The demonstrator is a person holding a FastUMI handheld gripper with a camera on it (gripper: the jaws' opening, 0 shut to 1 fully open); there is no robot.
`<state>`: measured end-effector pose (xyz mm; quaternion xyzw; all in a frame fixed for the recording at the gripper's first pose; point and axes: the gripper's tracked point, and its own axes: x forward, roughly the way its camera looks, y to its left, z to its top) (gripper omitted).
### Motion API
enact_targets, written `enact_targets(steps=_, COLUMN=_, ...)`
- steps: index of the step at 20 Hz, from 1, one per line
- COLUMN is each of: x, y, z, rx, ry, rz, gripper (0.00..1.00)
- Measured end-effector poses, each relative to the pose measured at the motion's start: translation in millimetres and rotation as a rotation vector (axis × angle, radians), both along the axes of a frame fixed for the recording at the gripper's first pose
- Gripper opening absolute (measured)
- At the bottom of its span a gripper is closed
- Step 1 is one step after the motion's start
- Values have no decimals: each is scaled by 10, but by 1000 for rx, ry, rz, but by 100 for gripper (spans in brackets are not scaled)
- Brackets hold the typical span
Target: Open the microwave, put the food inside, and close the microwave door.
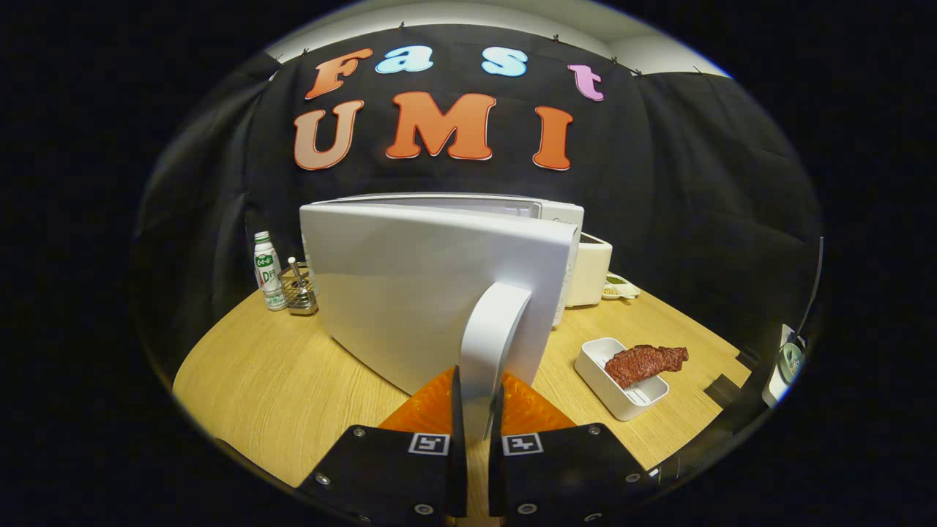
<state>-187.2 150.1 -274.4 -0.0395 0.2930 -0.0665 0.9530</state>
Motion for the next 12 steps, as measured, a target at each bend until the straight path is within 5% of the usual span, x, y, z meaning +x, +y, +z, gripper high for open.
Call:
enact_targets(steps=5, x=-290, y=463, z=70, rx=-27, ry=-10, rz=100, gripper=12)
enact_targets(steps=12, x=-684, y=1374, z=144, rx=-20, ry=30, rz=422, gripper=11)
